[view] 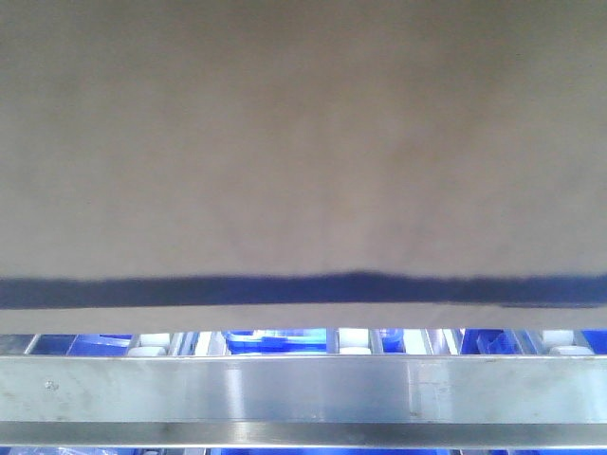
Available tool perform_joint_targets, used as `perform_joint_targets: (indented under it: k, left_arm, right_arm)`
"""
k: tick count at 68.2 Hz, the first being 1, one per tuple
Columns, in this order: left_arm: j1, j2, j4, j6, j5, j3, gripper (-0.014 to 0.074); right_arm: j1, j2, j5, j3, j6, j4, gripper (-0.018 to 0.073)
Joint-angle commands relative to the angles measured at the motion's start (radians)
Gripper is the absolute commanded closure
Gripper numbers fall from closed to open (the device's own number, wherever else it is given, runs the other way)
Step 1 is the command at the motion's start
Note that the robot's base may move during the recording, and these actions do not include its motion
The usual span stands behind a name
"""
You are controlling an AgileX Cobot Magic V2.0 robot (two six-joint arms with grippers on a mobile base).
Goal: Grab box from left shelf to table start
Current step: 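Lift the box and pull it off the shelf toward the robot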
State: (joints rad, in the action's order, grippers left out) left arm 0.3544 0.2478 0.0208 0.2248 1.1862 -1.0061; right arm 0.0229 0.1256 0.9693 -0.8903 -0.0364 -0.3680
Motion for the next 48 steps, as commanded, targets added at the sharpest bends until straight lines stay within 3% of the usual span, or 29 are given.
perform_joint_targets:
  k: [1,48]
  left_arm:
    - [0.006,0.005,-0.002,0.021,-0.174,-0.040,0.0696]
    - [0.006,0.005,-0.002,0.021,-0.174,-0.040,0.0696]
  right_arm:
    - [-0.004,0.019,-0.174,-0.028,-0.009,0.061,0.0502]
    - [-0.004,0.019,-0.167,-0.028,-0.009,0.061,0.0502]
